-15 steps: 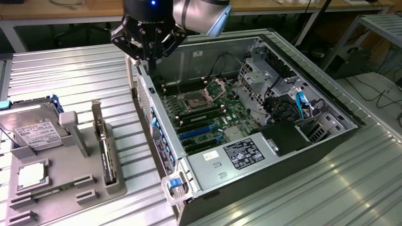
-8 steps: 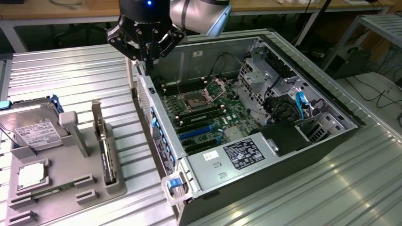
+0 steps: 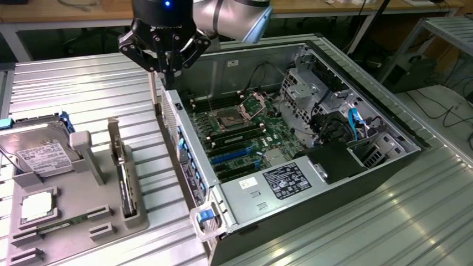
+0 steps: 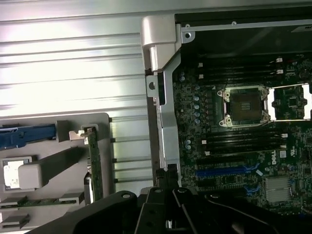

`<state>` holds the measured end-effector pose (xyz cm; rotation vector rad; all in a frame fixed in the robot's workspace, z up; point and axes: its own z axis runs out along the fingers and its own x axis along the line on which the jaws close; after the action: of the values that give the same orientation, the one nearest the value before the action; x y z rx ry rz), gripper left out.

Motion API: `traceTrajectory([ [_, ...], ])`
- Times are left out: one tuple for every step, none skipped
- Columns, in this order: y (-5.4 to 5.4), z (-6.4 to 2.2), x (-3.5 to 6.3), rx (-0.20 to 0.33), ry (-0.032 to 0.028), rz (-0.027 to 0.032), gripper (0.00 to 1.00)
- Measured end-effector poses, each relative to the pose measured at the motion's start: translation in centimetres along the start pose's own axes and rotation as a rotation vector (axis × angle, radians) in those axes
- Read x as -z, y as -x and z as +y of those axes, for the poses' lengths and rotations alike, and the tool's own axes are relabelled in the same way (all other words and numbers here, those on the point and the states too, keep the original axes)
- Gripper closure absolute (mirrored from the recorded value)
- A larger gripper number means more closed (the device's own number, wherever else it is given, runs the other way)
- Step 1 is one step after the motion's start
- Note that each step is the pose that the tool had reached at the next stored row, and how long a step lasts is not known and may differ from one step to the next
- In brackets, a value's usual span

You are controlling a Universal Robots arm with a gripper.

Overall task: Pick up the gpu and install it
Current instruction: 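Reach for the gpu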

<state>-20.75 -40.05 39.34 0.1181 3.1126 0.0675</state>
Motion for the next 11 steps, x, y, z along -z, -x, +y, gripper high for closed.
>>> traceTrajectory([
  [-0.2, -0.09, 0.01, 0.000, 0.0001, -0.0001, 0.89],
  [-0.6, -0.23, 0.02, 0.000, 0.0002, -0.0001, 0.89],
  [-0.8, -0.37, 0.03, 0.000, 0.0002, -0.0001, 0.89],
  [-1.2, -0.65, 0.06, 0.000, 0.0000, 0.0000, 0.89],
  [-1.6, -1.00, 0.08, 0.000, 0.0001, 0.0000, 0.89],
  [-1.7, -1.15, 0.08, 0.000, 0.0002, -0.0001, 0.89],
  [-1.9, -1.32, 0.09, 0.000, 0.0002, -0.0001, 0.89],
  [-2.1, -1.49, 0.11, 0.000, 0.0002, -0.0001, 0.89],
  [-2.3, -1.68, 0.13, 0.000, 0.0000, 0.0000, 0.89],
  [-2.6, -1.86, 0.14, 0.000, 0.0001, 0.0000, 0.89],
  [-2.8, -2.03, 0.15, 0.000, 0.0001, -0.0001, 0.89],
])
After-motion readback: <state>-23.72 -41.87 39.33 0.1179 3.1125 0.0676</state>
